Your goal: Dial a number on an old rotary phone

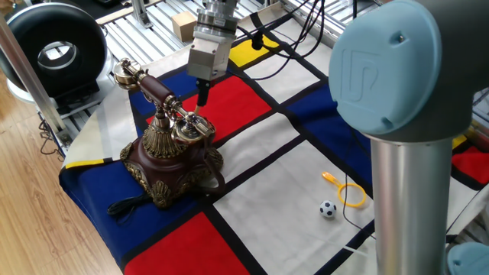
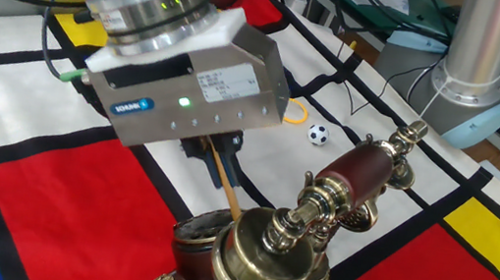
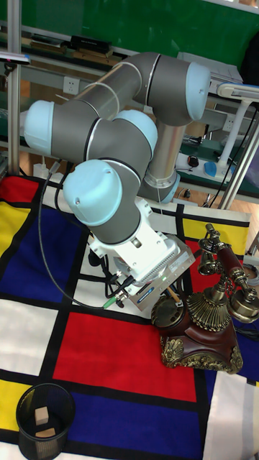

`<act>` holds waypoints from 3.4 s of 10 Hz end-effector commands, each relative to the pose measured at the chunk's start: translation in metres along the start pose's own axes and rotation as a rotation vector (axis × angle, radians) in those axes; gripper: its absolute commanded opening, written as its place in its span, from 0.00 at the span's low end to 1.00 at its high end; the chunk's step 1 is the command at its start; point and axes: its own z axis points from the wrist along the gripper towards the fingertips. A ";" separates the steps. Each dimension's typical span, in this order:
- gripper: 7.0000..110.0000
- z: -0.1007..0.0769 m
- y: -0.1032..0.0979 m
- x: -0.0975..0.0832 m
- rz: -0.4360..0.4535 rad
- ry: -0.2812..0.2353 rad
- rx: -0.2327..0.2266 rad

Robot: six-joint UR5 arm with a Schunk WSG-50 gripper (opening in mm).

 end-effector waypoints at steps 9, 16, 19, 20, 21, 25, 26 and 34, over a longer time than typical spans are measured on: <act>0.00 0.003 -0.003 -0.012 0.006 -0.013 -0.003; 0.00 0.002 0.000 -0.004 0.027 0.013 -0.004; 0.00 0.005 0.004 0.001 0.057 0.030 -0.004; 0.00 0.005 0.003 0.000 0.055 0.028 -0.002; 0.00 0.005 0.003 0.000 0.055 0.028 -0.002; 0.00 0.006 0.001 -0.003 0.050 0.018 -0.004; 0.00 0.006 0.002 -0.005 0.048 0.016 -0.009; 0.00 0.007 -0.003 -0.011 0.050 0.003 -0.003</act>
